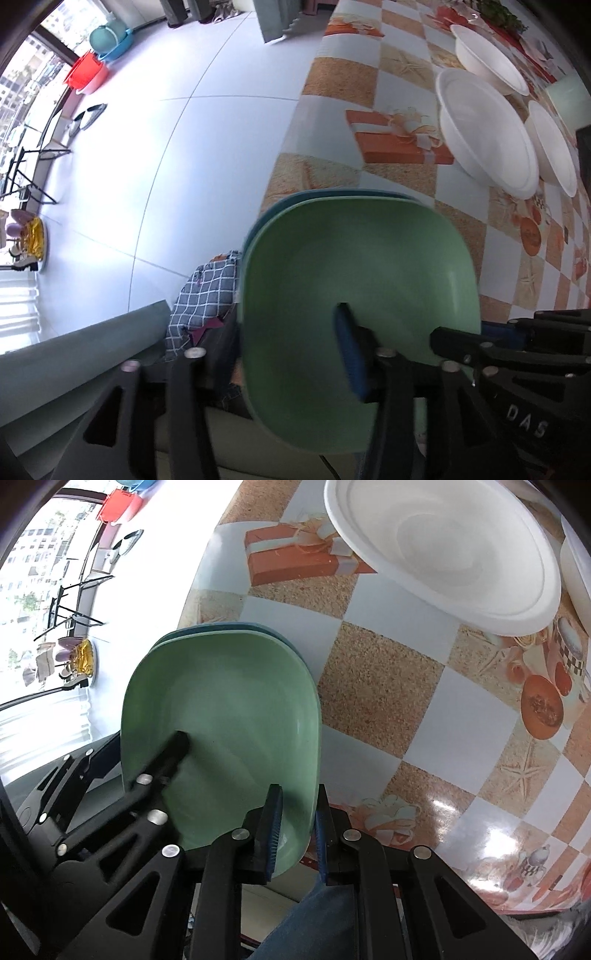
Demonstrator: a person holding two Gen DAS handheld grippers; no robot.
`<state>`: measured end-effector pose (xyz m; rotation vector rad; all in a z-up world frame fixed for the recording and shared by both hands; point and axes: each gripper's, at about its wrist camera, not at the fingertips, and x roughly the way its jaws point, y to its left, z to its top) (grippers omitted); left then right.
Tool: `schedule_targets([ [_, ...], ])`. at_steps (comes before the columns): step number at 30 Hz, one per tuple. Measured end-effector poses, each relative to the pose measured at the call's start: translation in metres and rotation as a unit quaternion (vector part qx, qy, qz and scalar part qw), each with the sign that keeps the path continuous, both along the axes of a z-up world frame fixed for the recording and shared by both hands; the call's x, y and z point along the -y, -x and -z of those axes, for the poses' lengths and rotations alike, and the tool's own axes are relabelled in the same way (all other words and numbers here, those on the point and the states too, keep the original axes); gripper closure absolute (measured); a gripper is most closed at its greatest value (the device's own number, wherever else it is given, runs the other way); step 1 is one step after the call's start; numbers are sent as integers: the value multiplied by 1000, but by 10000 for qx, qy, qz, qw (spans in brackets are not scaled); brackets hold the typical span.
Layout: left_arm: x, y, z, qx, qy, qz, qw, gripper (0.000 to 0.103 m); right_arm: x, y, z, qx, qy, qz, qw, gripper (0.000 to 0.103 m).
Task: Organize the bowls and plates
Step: 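Lift the green plate and lower it onto the blue plate, then open, then withdraw the right gripper and swing toward the pink square plate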
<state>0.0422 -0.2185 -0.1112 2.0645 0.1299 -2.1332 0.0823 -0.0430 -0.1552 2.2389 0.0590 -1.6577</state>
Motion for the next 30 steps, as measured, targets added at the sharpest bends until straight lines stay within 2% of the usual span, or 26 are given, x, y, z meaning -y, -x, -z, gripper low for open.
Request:
schedule_targets([
  [4,-8,0,-12,-157,235,-57,9996,36,-2,-3,5,-285,-220,-124,9993,83],
  [5,-5,0,-17,-255,268,-117,9992,32,0,-5,1,-342,-255,-156,9990,70],
  [6,-4,-1,-21,-314,323,-147,9989,30,1,-5,-2,-407,-323,-184,9985,52],
  [7,-3,-2,-25,-355,474,-167,9981,29,0,-6,2,-461,-346,-196,9981,46],
  [9,3,-3,-27,-420,584,-191,9972,25,-2,-7,6,-505,-312,-190,9981,45],
  [15,19,1,-3,-85,497,-294,9983,25,-2,-10,32,-314,-365,-179,9987,45],
  [18,18,3,11,93,388,-167,9991,25,-4,-14,49,-178,-428,-137,9988,45],
  [22,6,8,17,61,183,110,9998,25,-14,-19,64,-37,-613,-126,9980,45],
  [26,-7,13,16,-18,191,386,9991,25,-29,-17,64,97,-614,153,9979,45],
  [30,-23,15,14,-27,108,567,9983,25,-42,-18,59,87,-677,153,9976,45],
])
